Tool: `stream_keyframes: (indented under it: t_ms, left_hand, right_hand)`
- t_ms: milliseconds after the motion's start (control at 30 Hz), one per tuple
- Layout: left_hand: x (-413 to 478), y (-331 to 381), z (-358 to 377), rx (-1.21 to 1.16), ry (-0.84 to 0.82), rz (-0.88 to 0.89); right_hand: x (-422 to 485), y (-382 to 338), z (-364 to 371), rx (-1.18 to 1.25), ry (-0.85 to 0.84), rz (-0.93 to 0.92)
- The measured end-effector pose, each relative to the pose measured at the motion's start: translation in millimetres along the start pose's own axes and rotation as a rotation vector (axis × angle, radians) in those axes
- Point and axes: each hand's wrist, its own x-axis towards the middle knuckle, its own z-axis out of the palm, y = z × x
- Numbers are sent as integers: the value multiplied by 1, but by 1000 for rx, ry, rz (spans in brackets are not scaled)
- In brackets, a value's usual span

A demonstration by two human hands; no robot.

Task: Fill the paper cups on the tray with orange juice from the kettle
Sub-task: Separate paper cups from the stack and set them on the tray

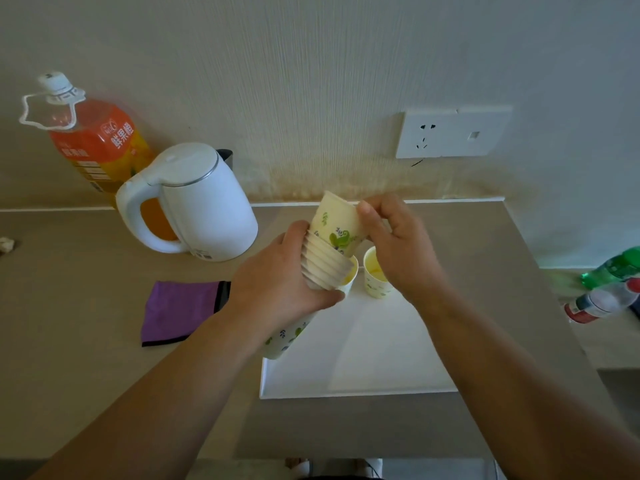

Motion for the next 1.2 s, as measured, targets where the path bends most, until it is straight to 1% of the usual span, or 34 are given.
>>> stream_keyframes:
  t_ms: [67, 133, 167, 267, 333, 400, 467, 600, 667, 733, 767, 833, 967, 1067, 1200]
  left_hand:
    - [1, 3, 0, -32, 26, 13]
    - [3, 5, -1, -47, 48, 31]
    - [4, 6, -1, -49, 54, 41]
    - [5, 8, -2, -34, 49, 75]
    - [5, 10, -1, -25, 37, 99]
    - [5, 11, 0, -37, 18, 112]
    - [6, 10, 1, -72, 3, 117]
    - [7, 7, 1, -167, -1, 68]
    - [7, 5, 1, -193, 4, 49]
    - [8, 5, 4, -199, 2, 39]
    - [7, 5, 5, -201, 2, 30]
    - [7, 5, 8, -203, 1, 16]
    - [4, 7, 12, -195, -6, -3]
    - [2, 7, 13, -189, 2, -18]
    - [-2, 6, 15, -177, 10, -31]
  right_hand:
    - [-4, 3, 1, 151, -2, 69]
    - [-3, 6, 1, 327, -10, 189]
    - [0, 10, 0, 424, -50, 251]
    - [0, 13, -4, 645, -269, 367]
    - [-3, 13, -4, 739, -342, 421]
    - [-2, 16, -9, 788, -307, 459]
    - [2, 21, -20, 840, -212, 463]
    - [4, 41, -65, 891, 3, 336]
    - [-2, 58, -85, 811, 96, 277]
    - [-12, 79, -97, 569, 180, 238]
    - [-16, 92, -99, 442, 198, 235]
    - [-22, 119, -99, 272, 189, 272]
    - [-28, 155, -85, 64, 170, 384]
    - [-29, 161, -76, -67, 169, 371]
    - [-24, 159, -73, -96, 148, 350]
